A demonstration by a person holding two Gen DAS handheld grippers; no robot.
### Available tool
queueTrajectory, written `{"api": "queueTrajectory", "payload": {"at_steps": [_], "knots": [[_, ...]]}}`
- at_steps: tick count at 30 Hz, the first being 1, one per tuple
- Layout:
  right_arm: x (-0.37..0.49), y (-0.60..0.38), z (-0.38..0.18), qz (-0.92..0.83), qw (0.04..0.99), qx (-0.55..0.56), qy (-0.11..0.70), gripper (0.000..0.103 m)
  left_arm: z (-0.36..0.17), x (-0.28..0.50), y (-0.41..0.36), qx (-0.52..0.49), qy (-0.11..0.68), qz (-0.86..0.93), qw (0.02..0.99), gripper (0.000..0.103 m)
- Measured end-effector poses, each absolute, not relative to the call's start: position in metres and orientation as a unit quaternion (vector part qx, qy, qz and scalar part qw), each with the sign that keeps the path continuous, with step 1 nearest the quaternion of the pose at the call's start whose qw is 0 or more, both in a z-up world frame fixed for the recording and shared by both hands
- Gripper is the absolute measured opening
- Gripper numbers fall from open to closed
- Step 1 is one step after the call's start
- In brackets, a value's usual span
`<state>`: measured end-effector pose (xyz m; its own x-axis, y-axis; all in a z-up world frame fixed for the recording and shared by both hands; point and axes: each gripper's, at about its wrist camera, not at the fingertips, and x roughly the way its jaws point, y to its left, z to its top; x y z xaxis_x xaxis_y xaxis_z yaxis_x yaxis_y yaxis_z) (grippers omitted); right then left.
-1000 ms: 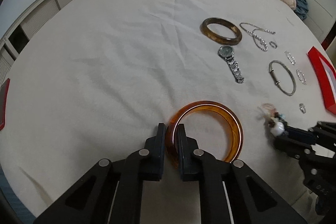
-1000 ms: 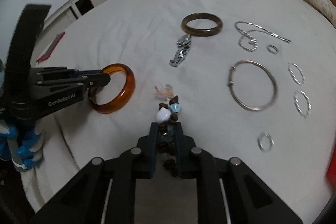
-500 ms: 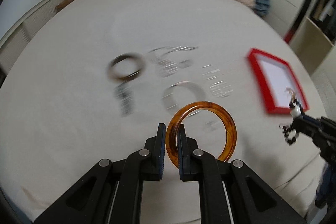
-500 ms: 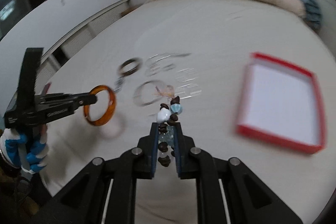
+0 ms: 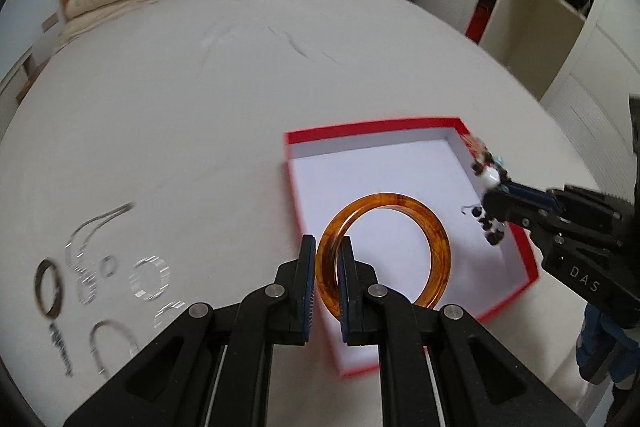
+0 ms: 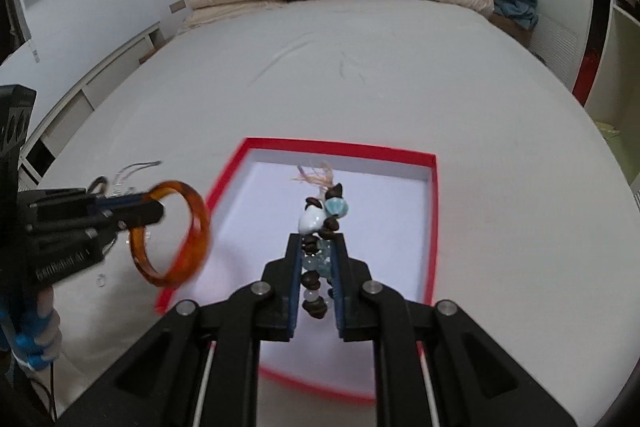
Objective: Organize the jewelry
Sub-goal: 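Carry the amber bangle and beaded bracelet into the red box with both tools, then grasp a small silver ring with the left tool while the right tool grasps a twisted silver hoop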
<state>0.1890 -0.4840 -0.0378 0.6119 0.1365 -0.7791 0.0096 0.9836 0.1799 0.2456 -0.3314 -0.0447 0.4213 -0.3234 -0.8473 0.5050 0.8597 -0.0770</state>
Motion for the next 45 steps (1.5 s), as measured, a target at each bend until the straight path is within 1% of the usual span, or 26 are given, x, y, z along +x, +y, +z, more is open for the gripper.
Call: {"api": "queueTrajectory", "payload": {"at_steps": [6,8,9,12,14,15,17,18,19,20,24,28,32,37,41,45], "knots": [[0.202,-0.503,-0.077,0.028,0.877,0.093,0.471,0.014,-0.088,0.261,-0.361,0.133,0.506,-0.226,0.822,0.01],[0.2,-0.505,-0.088,0.027,0.871,0.094,0.481,0.014,-0.094,0.261,-0.363,0.139,0.511,-0.226,0.818,0.01],[0.198,-0.503,-0.093,0.024,0.87,0.089,0.484,0.014,-0.097,0.262,-0.364,0.139,0.514,-0.227,0.816,0.012],[0.193,-0.499,-0.095,0.018,0.871,0.072,0.486,0.016,-0.1,0.262,-0.365,0.149,0.509,-0.224,0.818,0.012],[0.193,-0.498,-0.093,0.018,0.869,0.065,0.49,0.021,-0.1,0.263,-0.367,0.151,0.507,-0.231,0.817,0.013],[0.194,-0.498,-0.092,0.018,0.868,0.063,0.492,0.028,-0.098,0.263,-0.365,0.14,0.51,-0.238,0.815,0.014],[0.19,-0.499,-0.084,0.013,0.871,0.052,0.489,0.04,-0.092,0.263,-0.36,0.119,0.51,-0.248,0.815,0.021],[0.187,-0.5,-0.078,0.014,0.873,0.053,0.485,0.042,-0.087,0.261,-0.356,0.118,0.504,-0.247,0.819,0.033],[0.182,-0.5,-0.07,0.008,0.876,0.05,0.479,0.042,-0.081,0.259,-0.354,0.118,0.496,-0.247,0.824,0.037],[0.178,-0.501,-0.062,0.005,0.879,0.053,0.474,0.042,-0.071,0.254,-0.348,0.116,0.489,-0.247,0.829,0.039],[0.155,-0.504,-0.027,-0.006,0.889,0.065,0.453,0.042,-0.033,0.242,-0.323,0.106,0.468,-0.233,0.846,0.039],[0.12,-0.491,0.025,-0.007,0.905,0.064,0.42,0.042,0.013,0.218,-0.279,0.105,0.443,-0.206,0.866,0.039],[0.077,-0.463,0.084,0.001,0.924,0.063,0.378,0.042,0.065,0.184,-0.208,0.094,0.421,-0.164,0.887,0.039],[0.038,-0.424,0.135,0.02,0.939,0.065,0.338,0.042,0.118,0.139,-0.119,0.092,0.387,-0.11,0.911,0.039],[0.012,-0.387,0.161,0.038,0.946,0.06,0.315,0.042,0.137,0.102,-0.055,0.08,0.372,-0.077,0.922,0.039],[-0.005,-0.352,0.174,0.057,0.95,0.059,0.301,0.042,0.134,0.08,-0.007,0.073,0.368,-0.048,0.926,0.039]]}}
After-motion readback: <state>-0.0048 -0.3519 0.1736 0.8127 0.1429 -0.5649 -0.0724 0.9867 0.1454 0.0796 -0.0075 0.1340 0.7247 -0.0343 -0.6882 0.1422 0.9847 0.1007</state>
